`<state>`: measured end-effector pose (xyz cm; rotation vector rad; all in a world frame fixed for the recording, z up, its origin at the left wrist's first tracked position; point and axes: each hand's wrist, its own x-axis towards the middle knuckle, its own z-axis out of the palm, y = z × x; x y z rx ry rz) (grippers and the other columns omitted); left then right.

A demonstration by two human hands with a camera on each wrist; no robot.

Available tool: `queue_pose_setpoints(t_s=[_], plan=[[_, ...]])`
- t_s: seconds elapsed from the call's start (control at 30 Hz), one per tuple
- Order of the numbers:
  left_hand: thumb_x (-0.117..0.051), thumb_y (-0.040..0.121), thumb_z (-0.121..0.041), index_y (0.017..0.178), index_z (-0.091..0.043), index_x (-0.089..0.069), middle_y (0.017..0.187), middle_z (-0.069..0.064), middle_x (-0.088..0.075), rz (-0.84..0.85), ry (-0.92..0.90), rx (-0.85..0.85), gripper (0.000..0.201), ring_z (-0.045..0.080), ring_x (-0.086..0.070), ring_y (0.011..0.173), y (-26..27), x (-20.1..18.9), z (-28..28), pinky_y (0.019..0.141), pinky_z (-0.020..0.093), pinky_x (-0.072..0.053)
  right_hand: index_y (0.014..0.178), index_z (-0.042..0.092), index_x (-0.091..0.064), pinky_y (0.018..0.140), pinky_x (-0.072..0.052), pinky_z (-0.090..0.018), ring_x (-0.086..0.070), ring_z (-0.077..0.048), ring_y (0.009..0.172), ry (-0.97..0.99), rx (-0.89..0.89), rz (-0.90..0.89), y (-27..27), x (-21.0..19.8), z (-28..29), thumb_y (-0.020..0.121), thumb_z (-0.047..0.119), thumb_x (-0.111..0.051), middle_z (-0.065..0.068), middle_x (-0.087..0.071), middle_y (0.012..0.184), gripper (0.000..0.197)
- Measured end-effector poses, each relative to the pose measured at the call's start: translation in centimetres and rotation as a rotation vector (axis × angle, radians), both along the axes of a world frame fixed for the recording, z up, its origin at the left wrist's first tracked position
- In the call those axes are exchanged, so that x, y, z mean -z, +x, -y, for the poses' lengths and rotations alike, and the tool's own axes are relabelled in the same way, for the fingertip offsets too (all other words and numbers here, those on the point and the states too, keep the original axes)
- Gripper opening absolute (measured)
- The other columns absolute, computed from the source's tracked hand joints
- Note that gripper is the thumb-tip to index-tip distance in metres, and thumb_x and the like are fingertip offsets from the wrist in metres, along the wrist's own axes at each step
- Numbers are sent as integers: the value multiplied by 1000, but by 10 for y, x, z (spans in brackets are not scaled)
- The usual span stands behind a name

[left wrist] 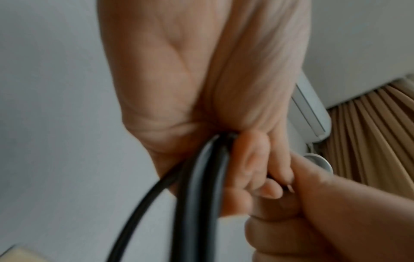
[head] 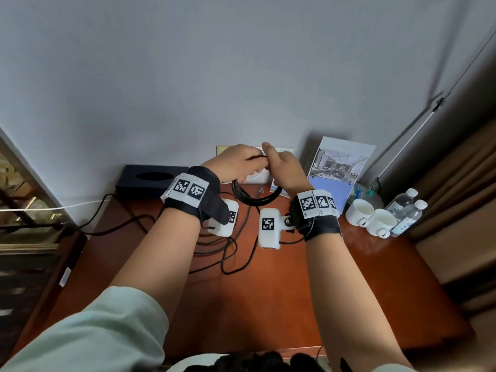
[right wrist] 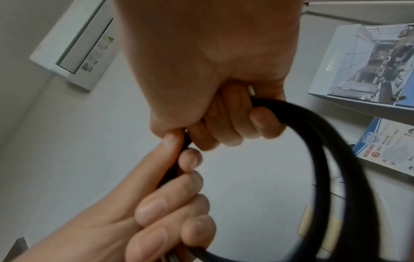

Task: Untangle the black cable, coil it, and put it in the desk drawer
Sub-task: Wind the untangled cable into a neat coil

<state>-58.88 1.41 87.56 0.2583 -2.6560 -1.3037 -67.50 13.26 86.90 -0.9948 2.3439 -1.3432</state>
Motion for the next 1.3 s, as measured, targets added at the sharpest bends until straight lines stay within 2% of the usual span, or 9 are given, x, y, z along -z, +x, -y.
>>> queue_pose_setpoints(t_s=[0.13, 0.27, 0.37, 0.47, 0.6, 0.7, 0.83, 1.07, 1.3], plan=[[-41, 100, -37, 81, -7, -55, 51, -3, -42, -58, 373, 116, 38, 15, -48, 47, 10, 10, 5, 75, 34, -54, 57, 20, -53, 67, -37, -34, -42, -17, 55, -134, 99, 71, -9, 10, 3, 97, 44, -43, 4, -50, 55, 48], [-37, 98, -36, 81, -9, -55, 59, 0, -57, 71, 552, 289, 37, 24, -68, 77, 20, 25, 10, 88, 35, -50, 48, 19, -44, 54, -34, -25, -36, -9, 44, -100, 48, -17, -11, 6, -2, 95, 44, -51, 10, -38, 38, 54], [-43, 100, -22, 91, -4, -61, 83, 10, -71, 177, 502, 270, 27, 23, -67, 102, 21, 24, 15, 84, 29, -54, 49, 13, -32, 48, -25, -30, -25, -12, 41, -13, -20, -202, -10, -1, -6, 93, 41, -56, 1, -22, 46, 58], [-58, 94, -23, 103, -2, -68, 102, 9, -73, 182, 338, 178, 25, 16, -67, 102, 16, 14, 20, 77, 34, -59, 49, 8, -45, 51, -25, -33, -27, -16, 47, -10, 57, -316, -7, -1, -4, 91, 42, -58, 0, -27, 45, 55], [-68, 86, -35, 97, -13, -72, 99, 27, -64, -40, 121, -51, 25, 32, -65, 98, 4, 17, 24, 67, 37, -61, 45, 25, -34, 52, -21, -34, -33, -17, 46, -93, 243, -406, -1, -6, 2, 91, 40, -59, 2, -32, 41, 55], [-65, 89, -29, 96, -7, -71, 90, 25, -65, -263, 131, -168, 24, 28, -66, 88, 0, 25, 14, 64, 27, -60, 46, 27, -30, 55, -21, -30, -31, -18, 48, -218, 288, -397, -1, -6, 8, 92, 36, -60, 5, -30, 40, 55], [-56, 95, -27, 91, -8, -70, 93, 7, -74, -374, 252, -228, 23, 13, -70, 89, -6, 32, 6, 69, 31, -59, 48, 25, -31, 53, -22, -30, -25, -11, 48, -460, 310, -206, 0, -2, 14, 94, 33, -56, 7, -29, 39, 53], [-43, 101, -30, 63, -7, -48, 63, 9, -62, -487, 945, -264, 44, 31, -62, 86, -20, 44, -4, 92, 43, -49, 53, 21, -28, 50, -25, -27, -23, -14, 50, -709, 259, 147, 7, -6, 28, 98, 35, -49, 3, -22, 52, 52], [-39, 103, -23, 46, -12, -38, 40, -6, -35, -613, 883, -198, 58, 8, -52, 50, -17, 34, -3, 100, 41, -46, 55, 18, -35, 53, -32, -28, -29, -12, 36, -836, 348, 731, 7, 3, 38, 97, 43, -45, 7, -28, 41, 50]])
